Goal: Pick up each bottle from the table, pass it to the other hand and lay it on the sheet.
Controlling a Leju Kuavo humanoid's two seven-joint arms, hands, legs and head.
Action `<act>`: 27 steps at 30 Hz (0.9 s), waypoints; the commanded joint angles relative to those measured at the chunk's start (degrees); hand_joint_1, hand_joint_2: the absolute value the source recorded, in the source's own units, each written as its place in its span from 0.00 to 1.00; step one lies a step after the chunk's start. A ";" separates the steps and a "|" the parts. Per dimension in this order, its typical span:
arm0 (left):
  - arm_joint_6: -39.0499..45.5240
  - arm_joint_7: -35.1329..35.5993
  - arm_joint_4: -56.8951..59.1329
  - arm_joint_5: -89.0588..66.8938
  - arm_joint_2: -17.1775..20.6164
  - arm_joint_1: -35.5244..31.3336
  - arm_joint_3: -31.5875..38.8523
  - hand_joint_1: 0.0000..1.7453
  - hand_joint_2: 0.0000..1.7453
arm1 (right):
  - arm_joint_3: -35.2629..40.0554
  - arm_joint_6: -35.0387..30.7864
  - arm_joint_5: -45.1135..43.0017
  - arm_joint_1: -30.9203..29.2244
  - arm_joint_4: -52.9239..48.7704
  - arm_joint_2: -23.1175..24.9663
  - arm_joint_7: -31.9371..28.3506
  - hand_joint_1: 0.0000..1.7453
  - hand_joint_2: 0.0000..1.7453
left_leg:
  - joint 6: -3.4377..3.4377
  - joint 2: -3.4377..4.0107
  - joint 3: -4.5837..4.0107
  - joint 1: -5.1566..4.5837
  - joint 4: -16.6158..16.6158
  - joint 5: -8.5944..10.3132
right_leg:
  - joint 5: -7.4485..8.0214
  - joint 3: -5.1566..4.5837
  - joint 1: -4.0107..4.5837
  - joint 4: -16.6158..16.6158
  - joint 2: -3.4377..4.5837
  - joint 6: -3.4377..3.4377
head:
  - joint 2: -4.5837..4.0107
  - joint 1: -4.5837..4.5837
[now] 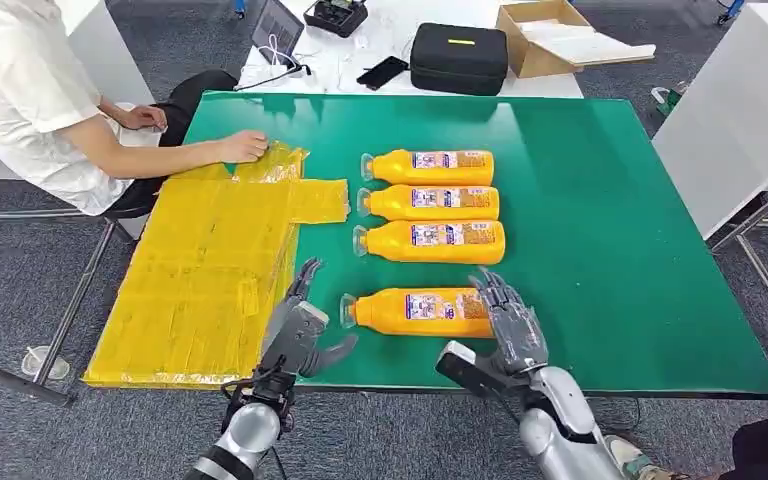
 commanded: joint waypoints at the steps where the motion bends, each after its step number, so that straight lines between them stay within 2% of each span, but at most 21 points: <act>1: -0.60 0.30 4.43 0.23 0.28 -3.40 -2.73 0.00 1.00 | 3.16 1.94 0.37 -6.06 6.87 -1.51 0.83 0.00 1.00 | 0.00 0.13 0.07 0.03 -0.02 0.00 | 0.04 0.05 0.05 -0.05 0.07 -0.10 | 0.00 0.00; 7: -0.60 0.30 4.43 0.23 0.28 -3.40 -2.73 0.00 1.00 | 3.16 1.94 0.37 -6.06 6.87 -1.51 0.83 0.00 1.00 | 0.01 0.09 0.05 0.03 0.00 0.00 | 0.04 0.04 0.04 -0.03 0.04 -0.08 | 0.00 0.00; 10: -0.43 0.35 4.63 0.32 0.30 -3.65 -2.97 0.00 1.00 | 4.15 2.75 0.38 -6.31 6.45 -1.96 0.86 0.00 1.00 | 0.04 0.36 0.21 0.13 0.01 -0.01 | 0.14 0.21 0.19 -0.15 0.18 -0.24 | 0.02 0.00; 11: -0.44 0.42 4.69 0.33 0.25 -3.71 -3.05 0.00 1.00 | 4.37 3.23 0.17 -6.49 6.34 -1.93 0.96 0.00 1.00 | 0.01 0.16 0.06 0.03 0.01 0.00 | 0.05 0.04 0.06 -0.03 0.08 -0.11 | 0.02 0.00; 18: -0.42 1.24 5.21 0.15 0.55 -3.94 -3.97 0.00 1.00 | 8.24 8.64 -0.93 -6.92 5.24 -4.29 3.28 0.00 1.00 | 0.01 0.18 0.10 0.05 0.01 -0.03 | 0.04 0.09 0.08 -0.05 0.08 -0.14 | 0.00 -0.02; 22: -0.55 1.50 6.14 -0.07 0.44 -4.23 -4.17 0.00 1.00 | 11.75 15.98 -2.19 -8.26 4.70 -6.70 5.46 0.00 1.00 | 0.01 0.09 0.03 0.02 0.01 -0.01 | 0.02 0.02 0.03 -0.01 0.04 -0.06 | 0.00 0.00; 27: -0.79 1.31 7.80 0.15 -0.10 -5.03 -4.07 0.00 1.00 | 15.92 21.52 -3.37 -10.64 6.16 -9.85 7.76 0.00 1.00 | 0.02 0.09 0.11 0.03 0.01 0.01 | 0.04 0.10 0.05 -0.04 0.01 -0.09 | 0.00 0.00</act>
